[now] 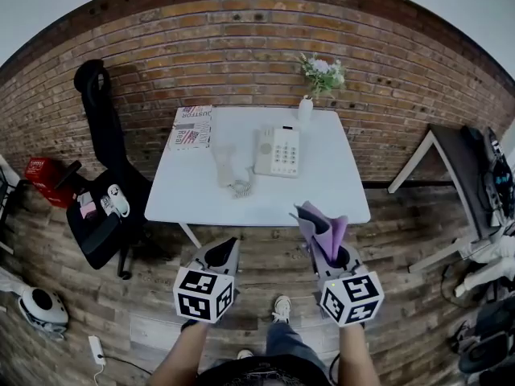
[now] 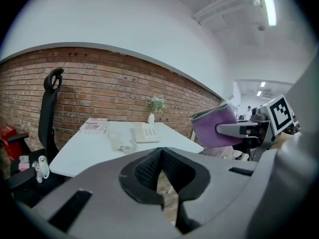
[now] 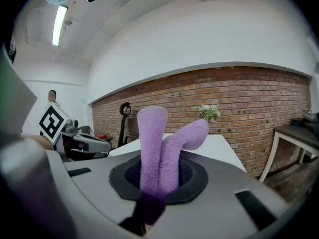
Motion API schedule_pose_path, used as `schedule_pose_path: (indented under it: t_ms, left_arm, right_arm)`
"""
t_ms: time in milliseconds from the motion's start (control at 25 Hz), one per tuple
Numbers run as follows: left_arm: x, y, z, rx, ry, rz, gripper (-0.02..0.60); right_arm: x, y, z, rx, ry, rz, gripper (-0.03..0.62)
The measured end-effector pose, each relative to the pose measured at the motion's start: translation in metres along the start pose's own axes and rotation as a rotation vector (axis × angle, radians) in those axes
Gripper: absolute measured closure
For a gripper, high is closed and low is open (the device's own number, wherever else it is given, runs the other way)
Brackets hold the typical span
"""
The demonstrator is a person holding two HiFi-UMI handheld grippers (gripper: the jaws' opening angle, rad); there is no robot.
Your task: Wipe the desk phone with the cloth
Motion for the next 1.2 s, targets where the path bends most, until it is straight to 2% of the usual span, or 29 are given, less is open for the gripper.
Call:
schedule_pose_path:
  t_ms: [600, 1200]
  left_arm:
    - [0.139, -0.03, -0.05, -0.026, -0.008, -0.093, 0.577]
    - [0.201, -0.043, -0.066, -0.037, -0.027, -0.176, 0.577]
  right_arm:
    - [0.117, 0.122, -0.02, 0.024, -0.036, -0.061, 0.546]
    - [0.187, 0.189, -0.017, 0.071, -0.049, -0.11, 0.546]
Point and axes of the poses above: the fingertips, and each gripper's own axes: x forward along the fingers, y to its right, z out of its underside, the point moved 8 cm from there along -x, backward along the fingers, and after that the axes turned 6 degrees about y, right-handed, at the moved point
